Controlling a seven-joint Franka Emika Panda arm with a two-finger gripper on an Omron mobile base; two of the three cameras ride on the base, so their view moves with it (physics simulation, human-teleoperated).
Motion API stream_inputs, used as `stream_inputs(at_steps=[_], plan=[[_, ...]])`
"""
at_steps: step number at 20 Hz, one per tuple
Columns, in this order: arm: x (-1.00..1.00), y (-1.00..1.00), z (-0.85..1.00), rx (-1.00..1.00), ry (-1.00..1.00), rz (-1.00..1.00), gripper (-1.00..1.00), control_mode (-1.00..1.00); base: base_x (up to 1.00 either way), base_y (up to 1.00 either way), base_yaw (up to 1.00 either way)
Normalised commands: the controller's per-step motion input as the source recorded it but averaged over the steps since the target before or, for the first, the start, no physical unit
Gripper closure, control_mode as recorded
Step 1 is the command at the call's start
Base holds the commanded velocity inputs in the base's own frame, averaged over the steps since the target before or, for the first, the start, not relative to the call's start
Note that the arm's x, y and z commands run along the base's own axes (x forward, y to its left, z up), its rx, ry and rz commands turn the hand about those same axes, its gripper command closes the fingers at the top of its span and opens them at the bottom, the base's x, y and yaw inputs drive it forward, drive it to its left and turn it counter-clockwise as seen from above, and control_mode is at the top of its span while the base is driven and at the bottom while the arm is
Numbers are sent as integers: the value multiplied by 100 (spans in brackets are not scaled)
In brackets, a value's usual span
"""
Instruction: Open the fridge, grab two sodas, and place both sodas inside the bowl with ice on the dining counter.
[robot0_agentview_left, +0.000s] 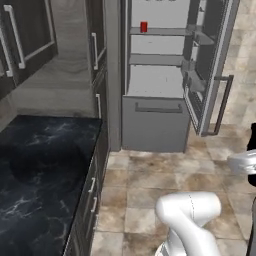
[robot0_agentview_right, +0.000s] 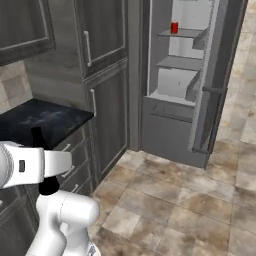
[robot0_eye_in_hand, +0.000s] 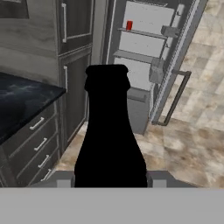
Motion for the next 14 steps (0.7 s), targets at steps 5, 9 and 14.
stream_inputs(at_steps=[5,9,14], plan=[[0,0,0,0,0,0,100,100,30,-80,34],[0,0,0,0,0,0,100,100,2,-80,35],[0,0,0,0,0,0,100,100,-71,-73,32]])
